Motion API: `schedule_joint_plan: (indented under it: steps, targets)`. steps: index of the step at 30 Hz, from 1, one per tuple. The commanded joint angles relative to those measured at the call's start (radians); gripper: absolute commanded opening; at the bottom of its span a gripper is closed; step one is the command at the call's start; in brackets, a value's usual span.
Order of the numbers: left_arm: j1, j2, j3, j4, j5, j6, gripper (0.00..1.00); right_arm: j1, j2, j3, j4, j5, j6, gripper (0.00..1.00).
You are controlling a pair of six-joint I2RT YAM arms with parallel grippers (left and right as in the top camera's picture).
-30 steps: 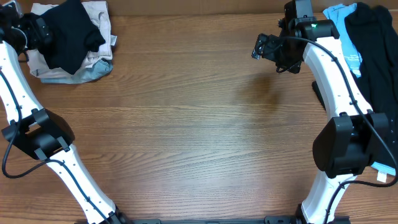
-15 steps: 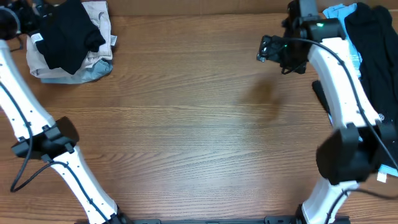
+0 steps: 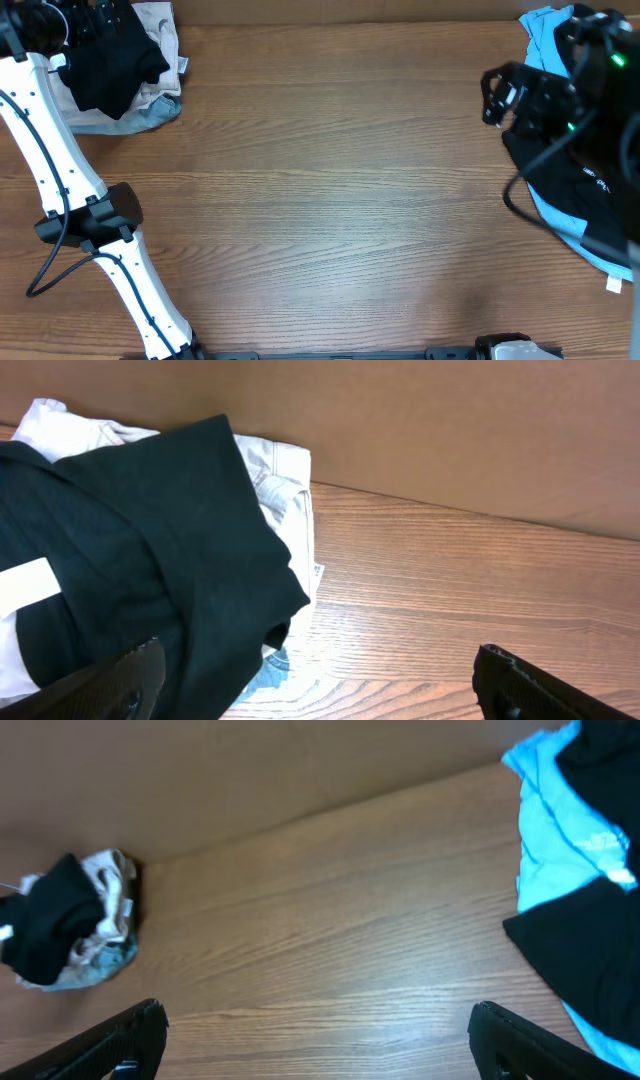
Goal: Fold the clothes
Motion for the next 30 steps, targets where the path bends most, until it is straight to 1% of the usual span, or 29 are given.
schedule_joint_plan:
  steps: [1,4,6,9,11,13,18,21,23,25,30]
  targets:
    - [-0.003,-0.003,0.001,0.0,-0.011,0.013,1.0,0.008,-0.018,0.006,0.002,0.013,-0.002,1.0]
    - [-0.003,-0.003,0.001,0.0,-0.011,0.013,1.0,0.008,-0.029,0.006,0.0,0.013,-0.003,1.0]
    - [-0.003,-0.003,0.001,0.0,-0.011,0.013,1.0,0.008,-0.028,0.006,-0.065,0.016,-0.004,1.0]
    - [-0.003,-0.003,0.001,0.0,-0.011,0.013,1.0,0.009,-0.018,-0.001,-0.092,0.071,-0.003,1.0]
    - [-0.003,-0.003,0.001,0.001,-0.011,0.013,1.0,0.008,-0.029,-0.061,-0.053,0.158,-0.003,1.0]
    - [-0.002,-0.003,0.001,0.001,-0.011,0.013,1.0,0.008,-0.057,-0.133,0.027,0.181,-0.004,1.0]
    - [-0.003,-0.003,0.001,0.001,-0.011,0.013,1.0,0.008,-0.213,-0.444,0.347,0.161,-0.006,1.0]
    - [-0.002,-0.003,0.001,0.001,-0.011,0.013,1.0,-0.002,-0.356,-0.69,0.567,0.144,-0.006,1.0]
    - [-0.002,-0.003,0.001,0.001,-0.011,0.013,1.0,-0.002,-0.454,-0.834,0.679,0.148,-0.006,1.0]
    - [-0.002,-0.003,0.001,0.001,-0.011,0.013,1.0,-0.003,-0.571,-0.988,0.775,0.147,-0.006,1.0]
    - [-0.003,-0.003,0.001,0.001,-0.011,0.013,1.0,-0.031,-0.86,-1.318,0.939,0.147,0.002,1.0]
